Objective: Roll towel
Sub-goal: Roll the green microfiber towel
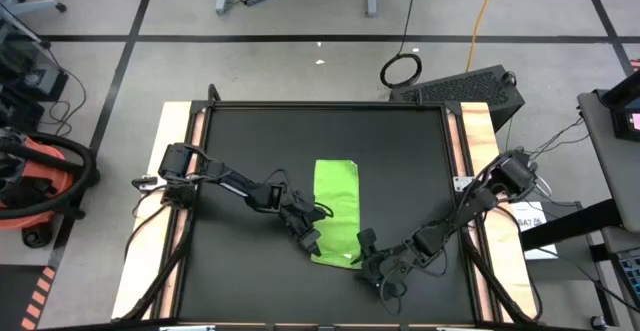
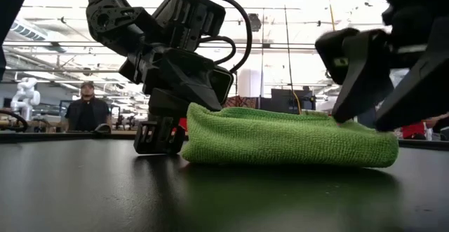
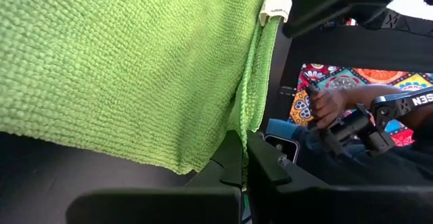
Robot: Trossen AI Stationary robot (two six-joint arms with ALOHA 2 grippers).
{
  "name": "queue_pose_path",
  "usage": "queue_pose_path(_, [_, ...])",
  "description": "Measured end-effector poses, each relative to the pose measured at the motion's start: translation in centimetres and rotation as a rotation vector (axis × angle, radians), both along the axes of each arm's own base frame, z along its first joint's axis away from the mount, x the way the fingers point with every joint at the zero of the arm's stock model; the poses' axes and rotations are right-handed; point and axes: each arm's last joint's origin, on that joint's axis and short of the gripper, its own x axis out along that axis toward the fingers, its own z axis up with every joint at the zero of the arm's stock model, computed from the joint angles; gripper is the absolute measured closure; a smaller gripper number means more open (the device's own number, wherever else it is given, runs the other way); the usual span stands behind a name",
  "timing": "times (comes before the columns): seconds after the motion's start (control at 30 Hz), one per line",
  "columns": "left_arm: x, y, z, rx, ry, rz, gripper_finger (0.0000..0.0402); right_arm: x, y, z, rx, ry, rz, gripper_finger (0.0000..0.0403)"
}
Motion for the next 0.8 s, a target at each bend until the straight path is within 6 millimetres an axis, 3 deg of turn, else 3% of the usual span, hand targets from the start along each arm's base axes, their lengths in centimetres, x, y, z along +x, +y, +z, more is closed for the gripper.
queue_pose_path(0.47, [0.0,0.0,0.0,-0.009,-0.005,-0.016,0.04,-0.1,-0.6,-0.7,0.023,0.064,-0.099,0.0219])
queue_pose_path(0.6, [0.0,0.0,0.1,-0.014,-0.015,-0.014,0.04,0.0,-1.0,-0.9,0.047,0.108,-0.102,0.0249])
queue_pose_path(0.8, [0.1,0.0,0.2,-0.016,-0.033,-0.009,0.0392,0.0,-1.1,-1.0,0.047,0.123,-0.09,0.0332])
